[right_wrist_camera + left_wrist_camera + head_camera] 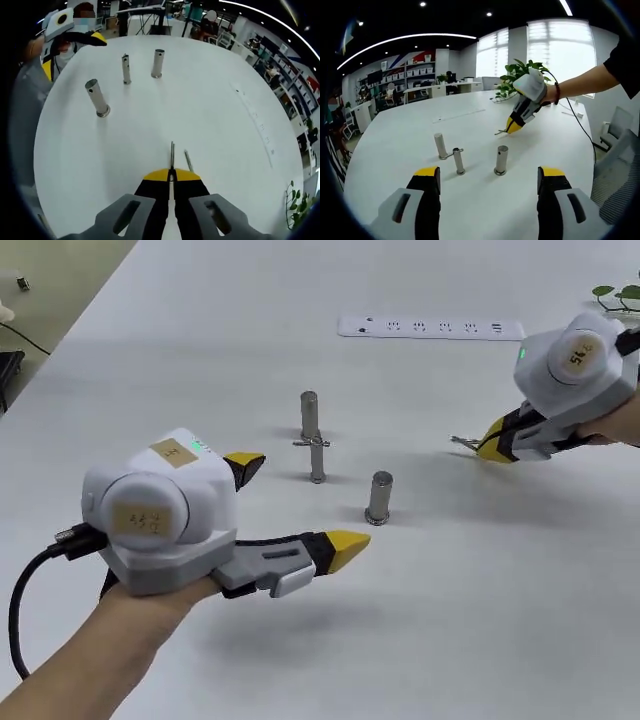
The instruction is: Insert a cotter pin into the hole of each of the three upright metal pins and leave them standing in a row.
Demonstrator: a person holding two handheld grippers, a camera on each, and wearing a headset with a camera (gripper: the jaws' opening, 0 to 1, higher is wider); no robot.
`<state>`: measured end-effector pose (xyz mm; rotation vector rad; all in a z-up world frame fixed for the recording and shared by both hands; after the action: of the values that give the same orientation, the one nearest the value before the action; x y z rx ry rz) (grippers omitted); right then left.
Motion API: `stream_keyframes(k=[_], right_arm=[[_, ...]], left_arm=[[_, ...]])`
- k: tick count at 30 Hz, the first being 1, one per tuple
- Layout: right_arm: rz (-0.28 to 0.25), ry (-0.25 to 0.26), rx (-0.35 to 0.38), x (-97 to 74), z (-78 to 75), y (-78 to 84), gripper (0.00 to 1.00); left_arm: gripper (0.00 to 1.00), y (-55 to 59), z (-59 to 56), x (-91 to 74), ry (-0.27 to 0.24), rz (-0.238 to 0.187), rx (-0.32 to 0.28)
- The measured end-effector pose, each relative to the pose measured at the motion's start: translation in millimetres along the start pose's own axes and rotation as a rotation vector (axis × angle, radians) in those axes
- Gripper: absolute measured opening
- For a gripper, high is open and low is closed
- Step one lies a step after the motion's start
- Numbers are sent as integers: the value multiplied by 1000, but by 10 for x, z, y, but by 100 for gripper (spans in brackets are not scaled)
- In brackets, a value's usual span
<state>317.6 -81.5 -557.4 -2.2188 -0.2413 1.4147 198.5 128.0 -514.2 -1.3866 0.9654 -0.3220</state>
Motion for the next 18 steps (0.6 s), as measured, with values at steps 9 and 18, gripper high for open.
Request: stream_keyframes(k=[9,18], right_arm=[[-67,4,-71,-160,199,-164,0],[-153,18,-141,-309,353,-390,0]], left_arm=[[68,-75,-7,60,37,18,-17],[61,-161,-55,152,69,27,-60]])
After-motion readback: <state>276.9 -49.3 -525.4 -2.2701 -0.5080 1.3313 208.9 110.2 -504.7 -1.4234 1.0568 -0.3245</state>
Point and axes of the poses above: the centre of the closed fingertips' face, and the gripper's own axes: x roughly forward along the fingers, z roughly to its left, y roughly out of its underside, the point moved 4 cm from there along -x, roughly backward along the fingers, and after that the axes turned 9 degrees about y, right-handed, at the moved point
